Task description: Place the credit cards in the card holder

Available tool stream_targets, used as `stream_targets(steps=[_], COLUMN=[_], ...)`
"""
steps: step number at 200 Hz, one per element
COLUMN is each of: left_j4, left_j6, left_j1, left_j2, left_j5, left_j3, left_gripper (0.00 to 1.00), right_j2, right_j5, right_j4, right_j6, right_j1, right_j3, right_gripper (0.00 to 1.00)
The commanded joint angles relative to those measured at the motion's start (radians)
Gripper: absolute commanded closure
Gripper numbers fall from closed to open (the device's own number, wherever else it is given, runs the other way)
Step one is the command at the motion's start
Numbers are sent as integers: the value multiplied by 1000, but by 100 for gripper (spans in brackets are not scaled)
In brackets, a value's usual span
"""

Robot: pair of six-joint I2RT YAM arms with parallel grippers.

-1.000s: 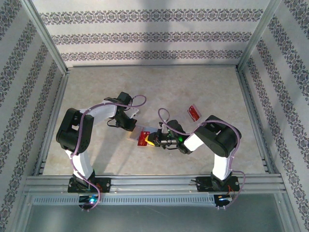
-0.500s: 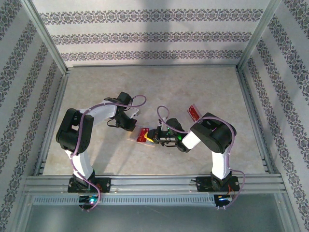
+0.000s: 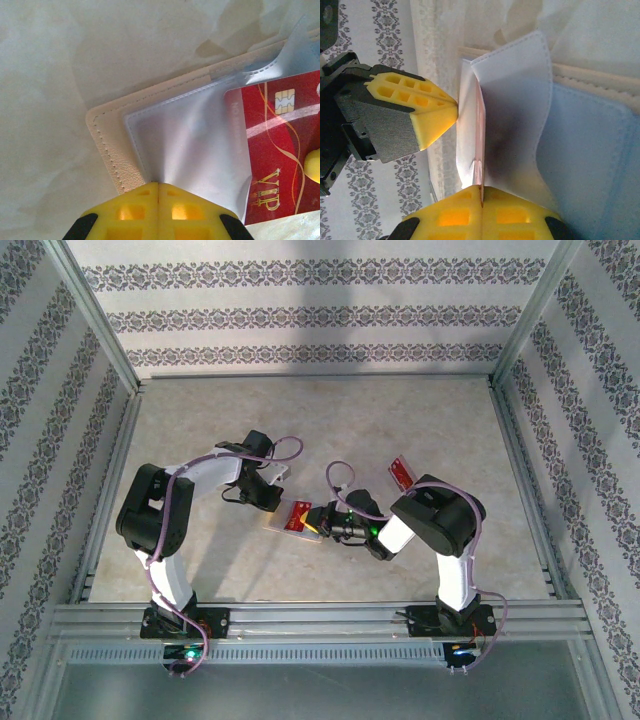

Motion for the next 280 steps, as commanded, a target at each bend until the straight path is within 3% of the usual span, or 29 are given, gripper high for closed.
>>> stream_targets(steps=[1,81,102,171,215,280], left_j4=[-13,-18,-19,-35,-20,21], left_j6=[13,8,6,9,12,23], left_j1=[-12,-12,-12,-13,-11,-11], left_j2=[-5,-6,-9,-62,-59,-16], left_j5=[-10,-11,-14,-64,-80,-115], left_j3=[-24,-19,-17,8,-13,-48], left_gripper=[100,100,100,97,91,94], right_j2=[49,43,23,-103,-75,-35], right_j5=[81,74,69,77,66,63], right_j4=[-23,-101,-174,-499,-518,-518], right_j6=[3,-8,-23,-129,-134,-131], right_j1=[6,41,48,49,44,44], right_j3=[-17,17,32,99,134,161], right_gripper=[100,100,100,86,89,93])
